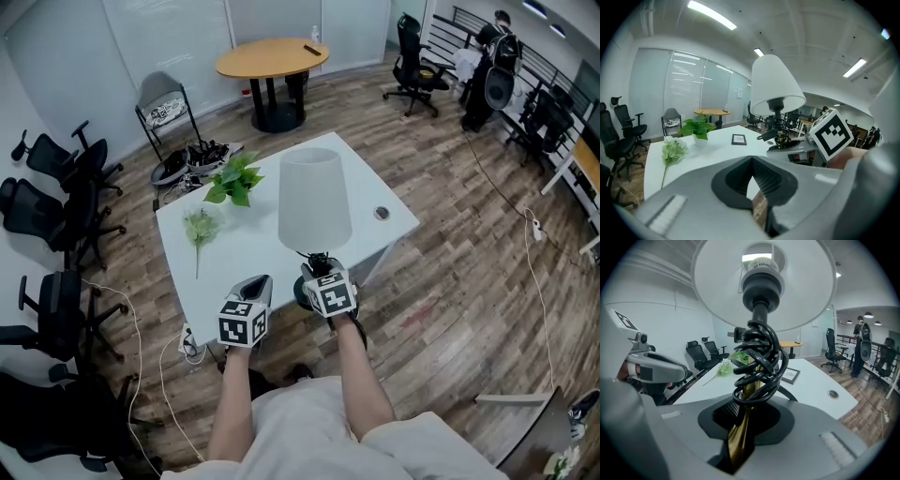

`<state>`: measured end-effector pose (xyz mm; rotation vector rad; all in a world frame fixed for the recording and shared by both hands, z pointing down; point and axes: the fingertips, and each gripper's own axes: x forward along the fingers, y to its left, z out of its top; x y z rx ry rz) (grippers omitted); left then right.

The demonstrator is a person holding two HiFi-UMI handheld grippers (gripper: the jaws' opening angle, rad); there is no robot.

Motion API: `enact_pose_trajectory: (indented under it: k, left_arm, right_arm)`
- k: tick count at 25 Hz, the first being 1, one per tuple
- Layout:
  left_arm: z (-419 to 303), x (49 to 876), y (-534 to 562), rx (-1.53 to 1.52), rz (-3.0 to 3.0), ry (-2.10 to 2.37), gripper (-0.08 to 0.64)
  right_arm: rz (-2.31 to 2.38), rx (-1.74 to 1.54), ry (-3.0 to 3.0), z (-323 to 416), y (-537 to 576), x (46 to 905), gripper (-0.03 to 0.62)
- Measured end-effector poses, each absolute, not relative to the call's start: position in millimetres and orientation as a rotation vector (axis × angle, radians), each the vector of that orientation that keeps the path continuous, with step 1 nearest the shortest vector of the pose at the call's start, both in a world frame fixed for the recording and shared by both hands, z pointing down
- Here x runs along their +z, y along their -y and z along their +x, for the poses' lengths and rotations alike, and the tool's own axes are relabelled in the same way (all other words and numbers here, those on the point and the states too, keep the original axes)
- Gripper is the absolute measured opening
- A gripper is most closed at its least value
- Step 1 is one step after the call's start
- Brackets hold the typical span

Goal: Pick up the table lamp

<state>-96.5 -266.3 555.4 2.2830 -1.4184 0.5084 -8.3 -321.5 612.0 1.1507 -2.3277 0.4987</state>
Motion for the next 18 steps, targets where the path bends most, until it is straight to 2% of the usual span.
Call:
enact_pose_trajectory:
  k: [18]
  left_arm:
    - [-118, 552, 263, 0.490, 2.257, 1.442, 0.000]
  right_arm:
    - [1.134, 0.486, 2.349, -18, 326, 604, 0.103]
